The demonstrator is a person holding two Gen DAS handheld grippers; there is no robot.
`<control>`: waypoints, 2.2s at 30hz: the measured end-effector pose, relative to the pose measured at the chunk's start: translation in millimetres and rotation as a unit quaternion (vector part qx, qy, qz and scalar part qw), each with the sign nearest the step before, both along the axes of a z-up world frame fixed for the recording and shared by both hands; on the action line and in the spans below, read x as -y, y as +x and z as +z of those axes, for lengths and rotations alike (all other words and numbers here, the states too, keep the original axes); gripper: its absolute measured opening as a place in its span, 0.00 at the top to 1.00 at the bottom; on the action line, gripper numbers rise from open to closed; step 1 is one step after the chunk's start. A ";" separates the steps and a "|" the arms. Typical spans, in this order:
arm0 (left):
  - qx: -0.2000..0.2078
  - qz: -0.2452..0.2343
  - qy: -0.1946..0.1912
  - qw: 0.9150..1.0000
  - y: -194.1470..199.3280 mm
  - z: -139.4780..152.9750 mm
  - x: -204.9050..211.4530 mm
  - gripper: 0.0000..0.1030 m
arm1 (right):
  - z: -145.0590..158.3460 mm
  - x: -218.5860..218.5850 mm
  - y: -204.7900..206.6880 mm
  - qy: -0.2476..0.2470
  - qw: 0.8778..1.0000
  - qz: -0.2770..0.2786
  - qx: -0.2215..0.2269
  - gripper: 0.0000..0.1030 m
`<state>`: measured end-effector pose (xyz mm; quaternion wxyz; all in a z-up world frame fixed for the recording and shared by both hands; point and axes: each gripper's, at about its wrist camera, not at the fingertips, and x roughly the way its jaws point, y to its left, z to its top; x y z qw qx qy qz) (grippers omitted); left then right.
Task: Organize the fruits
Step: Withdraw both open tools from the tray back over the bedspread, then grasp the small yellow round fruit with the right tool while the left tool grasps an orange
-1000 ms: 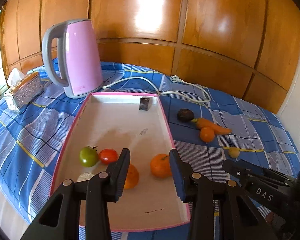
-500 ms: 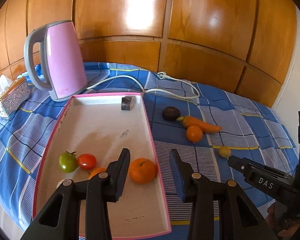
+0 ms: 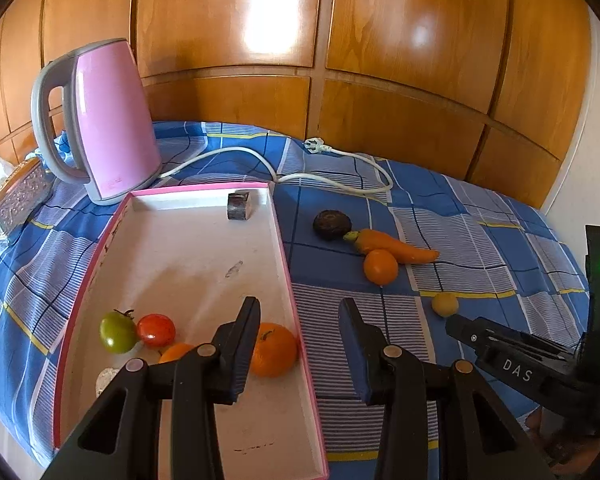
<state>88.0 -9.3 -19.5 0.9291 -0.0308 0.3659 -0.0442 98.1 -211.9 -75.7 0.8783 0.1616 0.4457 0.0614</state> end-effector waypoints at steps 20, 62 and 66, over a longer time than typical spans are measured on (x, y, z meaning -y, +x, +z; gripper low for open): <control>-0.022 -0.018 -0.004 1.000 25.4 -9.0 20.9 0.60 | -10.2 -8.2 32.4 -0.047 0.999 0.025 -0.003 0.61; -0.073 -0.065 -0.032 0.995 99.6 -46.5 74.9 0.55 | -20.5 7.5 78.0 -0.123 0.992 0.022 0.029 0.75; -0.087 -0.060 -0.036 0.994 108.2 -56.3 74.4 0.58 | -20.9 6.5 77.8 -0.124 0.992 0.022 0.027 0.75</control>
